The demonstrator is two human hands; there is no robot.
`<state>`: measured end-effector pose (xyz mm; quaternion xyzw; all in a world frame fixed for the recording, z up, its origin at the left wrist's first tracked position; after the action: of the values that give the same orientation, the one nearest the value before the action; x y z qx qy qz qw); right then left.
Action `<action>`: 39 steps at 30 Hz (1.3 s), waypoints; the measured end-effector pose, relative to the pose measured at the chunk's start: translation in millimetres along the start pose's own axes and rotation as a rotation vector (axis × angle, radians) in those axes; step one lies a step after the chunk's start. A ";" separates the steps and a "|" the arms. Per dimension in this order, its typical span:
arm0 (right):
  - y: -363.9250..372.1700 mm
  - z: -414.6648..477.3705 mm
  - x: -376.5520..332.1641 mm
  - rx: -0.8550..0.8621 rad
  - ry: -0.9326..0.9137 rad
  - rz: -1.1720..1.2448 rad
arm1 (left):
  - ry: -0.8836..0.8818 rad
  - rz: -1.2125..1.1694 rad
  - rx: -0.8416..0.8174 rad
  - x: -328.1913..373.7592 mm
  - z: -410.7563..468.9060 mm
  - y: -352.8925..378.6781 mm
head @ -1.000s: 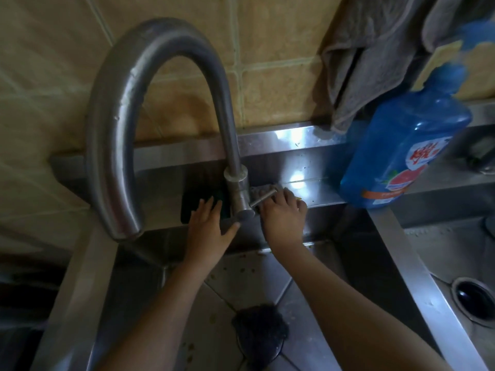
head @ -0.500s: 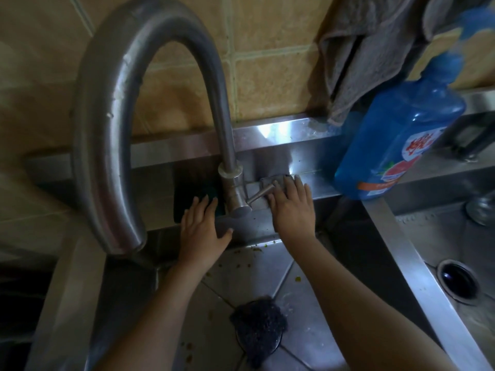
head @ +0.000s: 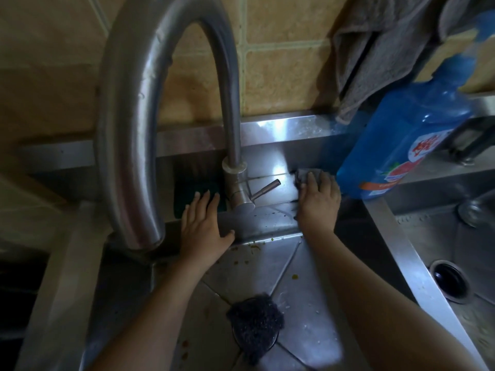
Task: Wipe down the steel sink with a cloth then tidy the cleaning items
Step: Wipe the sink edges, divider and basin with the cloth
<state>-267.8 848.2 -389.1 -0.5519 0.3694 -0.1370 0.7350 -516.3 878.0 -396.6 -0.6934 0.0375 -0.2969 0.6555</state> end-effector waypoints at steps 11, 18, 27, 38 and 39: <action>31.3 -49.6 -72.0 -0.162 -0.269 0.062 | -0.007 0.055 -0.038 -0.5 -0.7 3.9; 5.8 -16.1 -27.5 -0.145 -0.223 -0.088 | -0.014 0.051 -0.094 0.8 -1.7 3.3; 1.1 -2.6 -4.2 -0.117 -0.049 -0.072 | -0.020 0.034 -0.099 -1.0 -2.2 4.8; 19.2 -41.1 -54.9 -0.204 -0.261 -0.205 | -0.046 -0.033 -0.085 -2.5 -0.3 4.9; 19.4 -41.6 -54.1 -0.210 -0.270 -0.234 | -0.043 -0.047 -0.079 -2.1 0.1 3.9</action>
<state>-338.1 858.5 -390.5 -0.6779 0.2130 -0.1069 0.6954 -516.6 878.4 -401.0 -0.7254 0.0189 -0.2956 0.6213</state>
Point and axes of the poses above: each hand's wrist, its own z-axis towards the middle knuckle, its own y-axis out of the palm, x = y × z, the point moved 10 cm from there along z, towards the middle knuckle, and after that the axes turned 11 degrees about y, right-handed, at the moved point
